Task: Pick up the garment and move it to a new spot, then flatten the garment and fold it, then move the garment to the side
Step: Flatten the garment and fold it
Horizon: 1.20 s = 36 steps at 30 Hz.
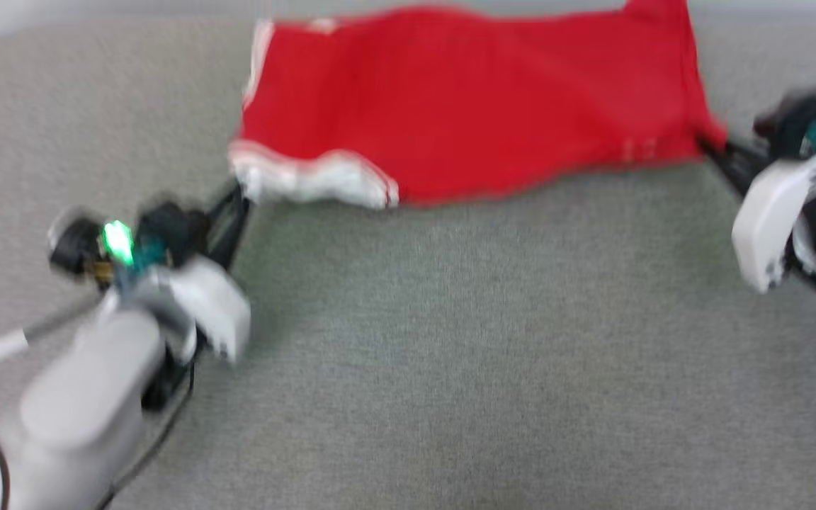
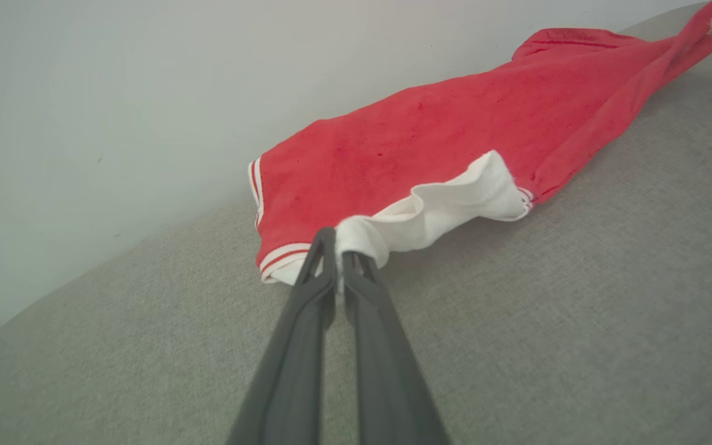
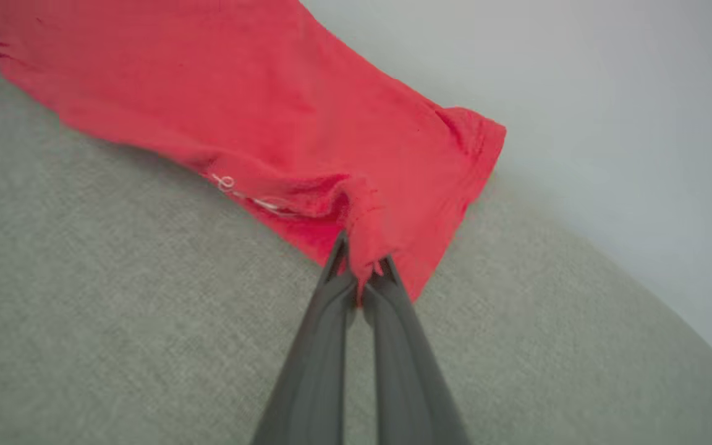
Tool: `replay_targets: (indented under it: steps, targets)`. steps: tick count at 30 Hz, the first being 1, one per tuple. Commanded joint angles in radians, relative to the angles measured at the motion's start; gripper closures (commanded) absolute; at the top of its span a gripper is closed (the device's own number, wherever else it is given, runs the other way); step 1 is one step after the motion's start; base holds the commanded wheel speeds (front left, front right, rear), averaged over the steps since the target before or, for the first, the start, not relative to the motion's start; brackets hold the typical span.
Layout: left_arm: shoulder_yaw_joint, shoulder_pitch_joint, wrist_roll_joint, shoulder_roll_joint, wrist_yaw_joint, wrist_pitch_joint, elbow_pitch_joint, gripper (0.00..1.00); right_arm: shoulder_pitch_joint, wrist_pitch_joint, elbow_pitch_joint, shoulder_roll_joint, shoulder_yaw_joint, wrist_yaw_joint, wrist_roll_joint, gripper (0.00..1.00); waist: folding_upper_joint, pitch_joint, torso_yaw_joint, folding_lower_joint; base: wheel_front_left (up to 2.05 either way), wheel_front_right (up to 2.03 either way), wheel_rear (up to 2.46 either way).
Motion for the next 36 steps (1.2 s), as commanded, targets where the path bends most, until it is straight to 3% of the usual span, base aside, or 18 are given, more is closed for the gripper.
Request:
replay_targets:
  steps: [1, 5, 18, 29, 36]
  targets:
    - [-0.012, 0.067, -0.015, 0.019, 0.013, 0.009, -0.029, 1.0, 0.057, -0.005, -0.019, -0.014, 0.009, -0.001, 0.02, 1.0, 0.0, -0.073, 0.004, 0.0001, 0.0, 0.0, 0.0]
    - [-0.041, 0.222, -0.049, 0.066, 0.041, 0.044, -0.112, 1.0, 0.17, 0.002, -0.065, -0.055, 0.016, -0.001, 0.053, 1.0, 0.0, -0.139, 0.004, 0.0001, 0.0, 0.0, 0.0]
    - [-0.088, 0.651, -0.179, 0.217, 0.205, 0.121, -0.409, 1.0, 0.602, 0.048, -0.226, -0.175, -0.047, -0.001, 0.141, 1.0, 0.0, -0.323, 0.013, 0.0001, 0.0, 0.0, 0.0]
    - [-0.142, 0.811, -0.228, 0.236, 0.262, 0.151, -0.465, 1.0, 0.957, 0.11, -0.37, -0.197, -0.249, -0.001, 0.126, 1.0, 0.0, -0.358, -0.001, 0.0001, 0.0, 0.0, 0.0]
    - [-0.148, 0.792, -0.22, 0.232, 0.253, 0.155, -0.462, 1.0, 1.063, 0.175, -0.44, -0.158, -0.392, -0.001, 0.059, 1.0, 0.0, -0.351, 0.001, 0.0001, 0.0, 0.0, 0.0]
